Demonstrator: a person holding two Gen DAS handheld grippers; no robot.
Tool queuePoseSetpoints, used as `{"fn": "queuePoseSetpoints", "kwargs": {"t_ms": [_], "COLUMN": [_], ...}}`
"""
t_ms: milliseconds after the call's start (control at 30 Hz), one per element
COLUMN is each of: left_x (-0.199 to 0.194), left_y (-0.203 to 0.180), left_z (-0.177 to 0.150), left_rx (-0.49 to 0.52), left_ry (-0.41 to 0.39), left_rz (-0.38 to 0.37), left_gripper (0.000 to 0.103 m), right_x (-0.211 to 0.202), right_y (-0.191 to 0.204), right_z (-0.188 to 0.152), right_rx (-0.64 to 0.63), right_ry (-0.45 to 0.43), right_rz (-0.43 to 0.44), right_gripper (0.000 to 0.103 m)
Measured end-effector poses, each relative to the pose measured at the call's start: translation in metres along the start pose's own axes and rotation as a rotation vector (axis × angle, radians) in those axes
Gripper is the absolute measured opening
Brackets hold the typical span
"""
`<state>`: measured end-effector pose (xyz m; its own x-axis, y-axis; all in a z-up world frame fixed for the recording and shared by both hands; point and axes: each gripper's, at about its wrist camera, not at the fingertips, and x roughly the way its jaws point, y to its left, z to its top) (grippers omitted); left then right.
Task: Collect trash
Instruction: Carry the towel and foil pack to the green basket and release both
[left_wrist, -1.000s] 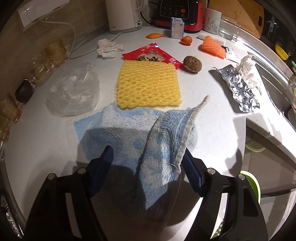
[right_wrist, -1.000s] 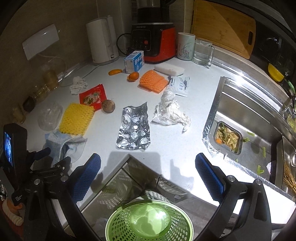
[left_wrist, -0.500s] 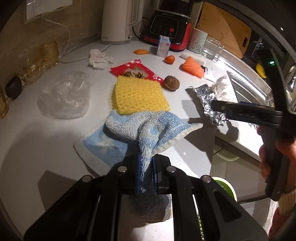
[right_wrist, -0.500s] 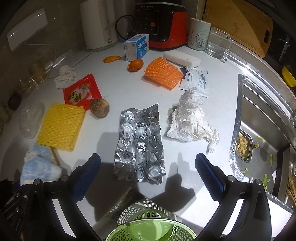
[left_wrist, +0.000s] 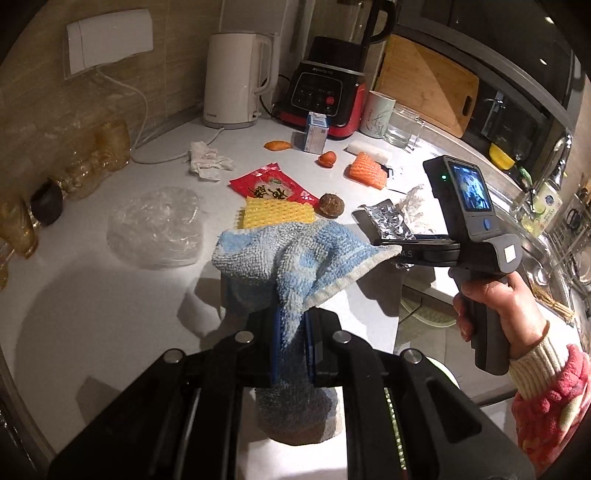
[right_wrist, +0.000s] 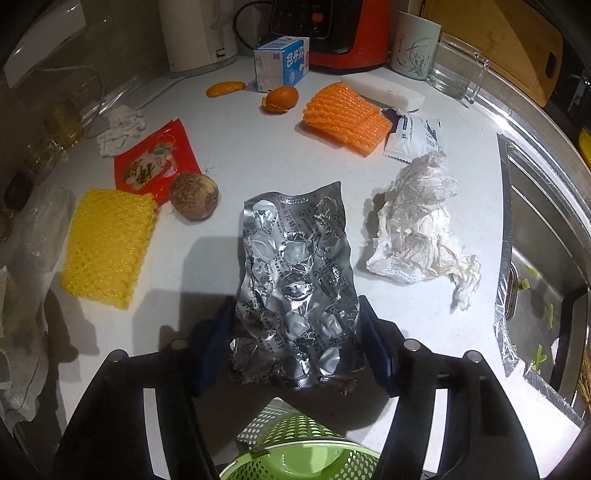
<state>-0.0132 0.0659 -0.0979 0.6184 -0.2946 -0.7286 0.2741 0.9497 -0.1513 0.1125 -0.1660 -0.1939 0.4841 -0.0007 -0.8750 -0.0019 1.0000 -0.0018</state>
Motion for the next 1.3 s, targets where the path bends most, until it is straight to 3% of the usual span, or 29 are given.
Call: {"fn": "queuePoseSetpoints", "kwargs": {"t_ms": [167,300,467,600,633,700,733,867,1033,1167,1200,1267,1300], "left_x": [-0.008,-0.011,-0.006,0.007,0.011,0.016,0.017,0.009,-0.004,-0.004,-0.005,-0.003,-0.001], "left_y": [-0.025,-0.064,-0.114,-0.144,-0.151,-0.161,-0.164,-0.165,-0.14,-0.106,-0.096,-0.078,-0.071], "left_z": [-0.005,-0.017,-0.04,-0.061,-0.067,-0.076,-0.079,-0.078,-0.057,-0.034,-0.027,-0.015,-0.01], "left_rx": [0.077,0.159,0.247,0.293,0.301,0.317,0.32,0.32,0.273,0.177,0.15,0.103,0.083], "left_ry": [0.026,0.082,0.174,0.283,0.312,0.354,0.36,0.337,0.254,0.196,0.175,0.141,0.13], "left_rz": [-0.089,-0.231,-0.405,-0.488,-0.497,-0.498,-0.493,-0.475,-0.388,-0.297,-0.268,-0.207,-0.183], "left_gripper": [0.01,0.01,0.01,0.012,0.018,0.035,0.05,0.07,0.077,0.081,0.082,0.083,0.083], "right_x": [-0.021,-0.07,-0.14,-0.179,-0.186,-0.195,-0.198,-0.205,-0.201,-0.193,-0.19,-0.186,-0.186], "right_y": [-0.012,-0.034,-0.075,-0.1,-0.104,-0.11,-0.111,-0.113,-0.095,-0.074,-0.07,-0.064,-0.064], "right_z": [-0.007,-0.027,-0.07,-0.114,-0.124,-0.143,-0.151,-0.18,-0.205,-0.22,-0.223,-0.227,-0.228], "right_rx": [0.042,0.056,0.106,0.175,0.194,0.221,0.23,0.252,0.217,0.155,0.14,0.119,0.113], "right_ry": [-0.027,-0.087,-0.15,-0.165,-0.164,-0.159,-0.155,-0.127,-0.073,-0.016,-0.003,0.008,0.002], "right_rz": [0.054,0.034,-0.037,-0.063,-0.063,-0.059,-0.056,-0.016,0.053,0.103,0.111,0.108,0.1], "right_gripper": [0.063,0.063,0.063,0.063,0.064,0.064,0.064,0.064,0.064,0.065,0.069,0.09,0.093]}}
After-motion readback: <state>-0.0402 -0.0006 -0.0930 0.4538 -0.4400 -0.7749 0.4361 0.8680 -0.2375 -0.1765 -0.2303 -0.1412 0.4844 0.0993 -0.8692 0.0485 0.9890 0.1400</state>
